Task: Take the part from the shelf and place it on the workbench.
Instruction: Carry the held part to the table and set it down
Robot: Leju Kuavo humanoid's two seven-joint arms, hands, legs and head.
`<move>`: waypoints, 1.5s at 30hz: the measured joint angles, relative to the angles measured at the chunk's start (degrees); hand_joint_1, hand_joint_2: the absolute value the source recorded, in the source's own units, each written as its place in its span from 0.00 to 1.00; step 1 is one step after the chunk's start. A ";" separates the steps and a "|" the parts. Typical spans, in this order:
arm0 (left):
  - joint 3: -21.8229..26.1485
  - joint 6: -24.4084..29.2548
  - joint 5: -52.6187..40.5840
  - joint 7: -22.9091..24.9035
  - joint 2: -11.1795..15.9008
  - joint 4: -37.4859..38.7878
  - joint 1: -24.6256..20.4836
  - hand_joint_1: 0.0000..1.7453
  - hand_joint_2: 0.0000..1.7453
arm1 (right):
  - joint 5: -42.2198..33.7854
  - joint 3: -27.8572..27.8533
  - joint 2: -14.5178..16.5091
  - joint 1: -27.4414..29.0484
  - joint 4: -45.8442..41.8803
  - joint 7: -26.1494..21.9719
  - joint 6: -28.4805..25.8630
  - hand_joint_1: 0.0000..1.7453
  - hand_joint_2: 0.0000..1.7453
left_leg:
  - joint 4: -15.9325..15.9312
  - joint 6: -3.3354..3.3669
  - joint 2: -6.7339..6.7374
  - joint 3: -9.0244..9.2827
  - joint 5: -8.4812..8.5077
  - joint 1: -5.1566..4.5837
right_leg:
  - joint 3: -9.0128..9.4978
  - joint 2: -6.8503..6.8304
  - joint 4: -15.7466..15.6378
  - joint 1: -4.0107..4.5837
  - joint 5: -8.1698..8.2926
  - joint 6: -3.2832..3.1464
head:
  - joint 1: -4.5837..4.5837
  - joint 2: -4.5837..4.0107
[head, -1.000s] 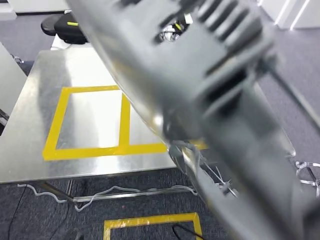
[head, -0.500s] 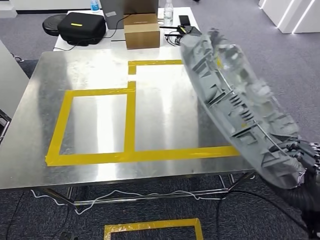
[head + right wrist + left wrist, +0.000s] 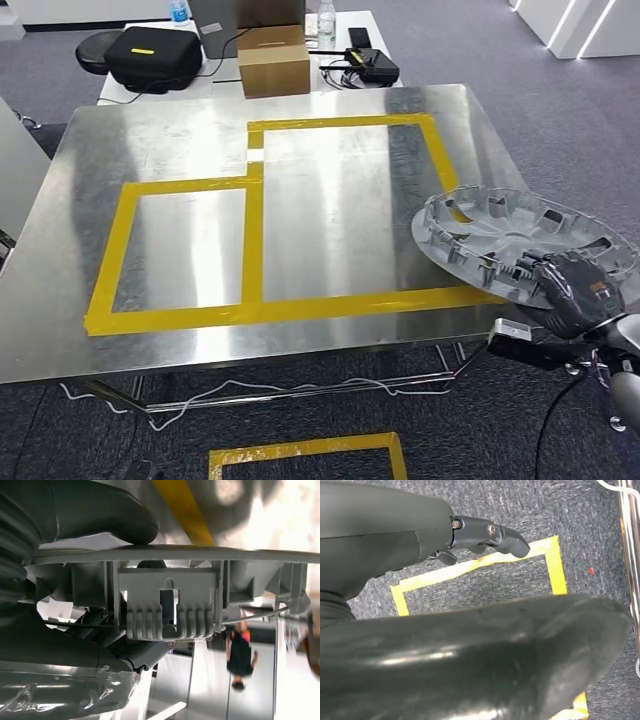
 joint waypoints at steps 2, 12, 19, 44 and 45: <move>-0.04 -0.25 -0.43 -0.09 0.01 0.00 -0.16 0.00 0.00 | 1.86 4.04 -0.71 -5.35 6.52 -0.54 1.01 1.00 1.00 | -0.37 0.69 0.03 -0.02 0.05 0.06 | -0.12 0.04 -0.27 -0.02 0.08 0.64 | 0.04 0.00; -0.44 -1.29 -2.06 0.38 0.28 0.00 -1.15 0.00 0.00 | 8.60 23.22 2.32 -26.91 36.46 -5.15 -2.78 1.00 1.00 | -0.58 1.33 0.08 0.65 -0.04 0.47 | -5.31 -0.47 8.01 -0.60 -0.85 2.11 | 0.75 0.00; -1.52 -1.72 -3.15 1.05 0.48 0.00 -1.86 0.00 0.00 | 12.45 33.59 10.57 -34.78 44.24 -11.52 -6.11 1.00 1.00 | 0.20 -1.06 0.27 0.57 -0.82 0.49 | -1.66 0.49 0.27 -0.35 1.91 -0.60 | 0.66 0.00; -4.07 -3.72 -4.02 0.39 0.62 0.00 -2.75 0.00 0.00 | 0.12 46.70 26.65 -38.14 51.07 -10.63 -7.02 1.00 1.00 | -1.41 0.48 -0.03 2.18 -0.40 0.45 | -3.52 -0.51 2.77 -0.08 2.00 1.12 | 1.08 0.00; -4.08 -3.75 -4.00 0.13 0.72 0.00 -2.70 0.00 0.00 | -0.50 46.41 26.12 -37.94 51.56 -10.40 -7.05 1.00 1.00 | -1.39 0.20 -0.11 2.21 -0.44 0.33 | -2.49 -0.51 0.81 -0.08 2.45 0.86 | 1.03 0.00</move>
